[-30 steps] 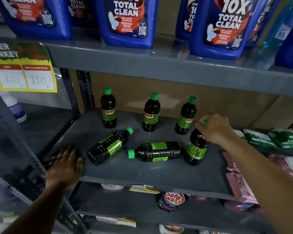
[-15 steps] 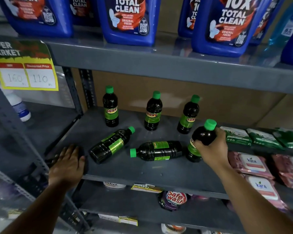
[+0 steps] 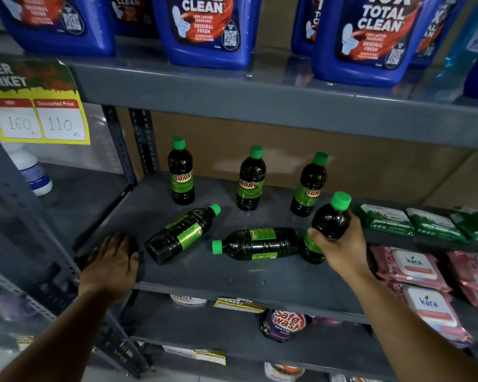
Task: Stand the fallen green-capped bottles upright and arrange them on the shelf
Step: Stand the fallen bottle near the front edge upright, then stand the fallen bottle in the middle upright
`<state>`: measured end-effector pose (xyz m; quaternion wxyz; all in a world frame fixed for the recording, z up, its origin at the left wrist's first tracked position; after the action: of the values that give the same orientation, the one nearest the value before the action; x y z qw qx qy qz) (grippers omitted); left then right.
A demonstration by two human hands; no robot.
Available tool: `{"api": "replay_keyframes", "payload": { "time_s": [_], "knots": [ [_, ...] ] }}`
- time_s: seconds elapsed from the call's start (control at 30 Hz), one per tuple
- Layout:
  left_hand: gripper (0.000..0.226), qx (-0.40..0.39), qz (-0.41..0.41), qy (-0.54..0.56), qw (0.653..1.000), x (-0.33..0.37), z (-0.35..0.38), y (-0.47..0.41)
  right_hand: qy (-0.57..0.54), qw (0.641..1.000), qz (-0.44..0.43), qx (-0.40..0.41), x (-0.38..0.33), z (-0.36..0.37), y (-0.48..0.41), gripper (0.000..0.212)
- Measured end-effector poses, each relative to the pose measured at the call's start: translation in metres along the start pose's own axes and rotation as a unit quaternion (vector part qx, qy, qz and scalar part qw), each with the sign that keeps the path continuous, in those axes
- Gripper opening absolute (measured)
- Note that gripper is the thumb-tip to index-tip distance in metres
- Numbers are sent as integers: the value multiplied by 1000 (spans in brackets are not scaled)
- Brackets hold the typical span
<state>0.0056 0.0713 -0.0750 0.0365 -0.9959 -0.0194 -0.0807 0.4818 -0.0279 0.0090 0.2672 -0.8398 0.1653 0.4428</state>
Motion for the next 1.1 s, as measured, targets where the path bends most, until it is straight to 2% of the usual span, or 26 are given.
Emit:
{"api": "replay_keyframes", "payload": {
  "time_s": [0.13, 0.2, 0.27, 0.3, 0.33, 0.37, 0.4, 0.43, 0.47, 0.53, 0.57, 0.63, 0.67, 0.7, 0.77, 0.8, 0.83, 0.87, 0.9, 0.93, 0.97, 1.0, 1.03, 1.1],
  "knots": [
    [65, -28, 50, -43, 997, -3, -1, -8, -8, 1000, 19, -16, 2, 5, -2, 63],
    [68, -27, 61, -43, 997, -5, 0, -10, -12, 1000, 0, -11, -1, 3, 1, 67],
    [68, -31, 61, -40, 997, -7, 2, -12, 28, 995, -61, 73, -10, -5, 13, 86],
    [67, -35, 60, -37, 997, -7, 3, -12, 57, 984, -108, 126, -15, -8, 24, 87],
    [66, -35, 59, -33, 997, -8, 4, -13, 75, 972, -151, 164, -20, -6, 38, 78],
    [67, -31, 58, -29, 997, -8, 5, -14, 66, 969, -171, 162, -24, 0, 53, 64],
    [69, -25, 58, -28, 998, -9, 5, -14, 28, 977, -167, 127, -28, 10, 69, 49],
    [72, -20, 57, -28, 998, -10, 5, -14, -13, 989, -129, 64, -30, 23, 83, 42],
    [74, -17, 56, -29, 998, -10, 6, -14, -44, 997, -68, -5, -33, 37, 96, 44],
    [77, -13, 57, -28, 998, -9, 5, -12, -98, 987, 95, -87, -34, 65, 107, 61],
    [77, -12, 58, -26, 998, -7, 5, -11, -156, 962, 205, -92, -34, 75, 106, 66],
    [76, -7, 58, -24, 998, -6, 3, -9, -311, 856, 407, -74, -43, 92, 100, 61],
    [75, -7, 59, -24, 998, -5, 2, -9, -356, 812, 459, -62, -50, 96, 95, 54],
    [75, -9, 62, -24, 998, -5, 1, -9, -371, 792, 481, -56, -55, 98, 91, 45],
    [75, -13, 66, -23, 997, -5, 0, -9, -360, 792, 490, -50, -60, 104, 90, 38],
    [75, -17, 68, -23, 997, -4, 0, -9, -331, 814, 474, -53, -60, 105, 90, 37],
    [75, -20, 68, -25, 997, -4, -1, -9, -284, 858, 425, -55, -61, 104, 91, 35],
    [75, -22, 67, -26, 997, -4, -2, -9, -211, 921, 323, -52, -62, 101, 91, 32],
    [75, -20, 66, -27, 997, -3, -2, -8, -102, 980, 164, -55, -66, 95, 90, 31],
    [75, -17, 64, -29, 997, -3, -3, -9, 26, 997, -15, -65, -73, 91, 88, 37],
    [75, -16, 62, -31, 997, -4, -3, -8, 143, 971, -174, -74, -77, 89, 87, 48],
    [74, -15, 63, -34, 997, -3, -3, -8, 237, 928, -274, -89, -78, 89, 81, 60],
    [74, -15, 64, -35, 997, -3, -3, -8, 306, 895, -302, -122, -77, 90, 73, 71],
    [75, -19, 65, -34, 997, -4, -2, -9, 411, 848, -262, -211, -68, 96, 57, 84]
  ]
}}
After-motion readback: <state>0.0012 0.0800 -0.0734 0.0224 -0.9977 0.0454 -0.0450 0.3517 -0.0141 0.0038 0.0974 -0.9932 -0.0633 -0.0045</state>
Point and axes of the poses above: each hand's wrist, its own y-axis away from the middle knuckle, its own z-axis out of the palm, x = y × z, the point moved 3 cm from there along -y, towards the middle knuckle, and after that the axes turned 5 degrees about -z, right-handed, at the moved point
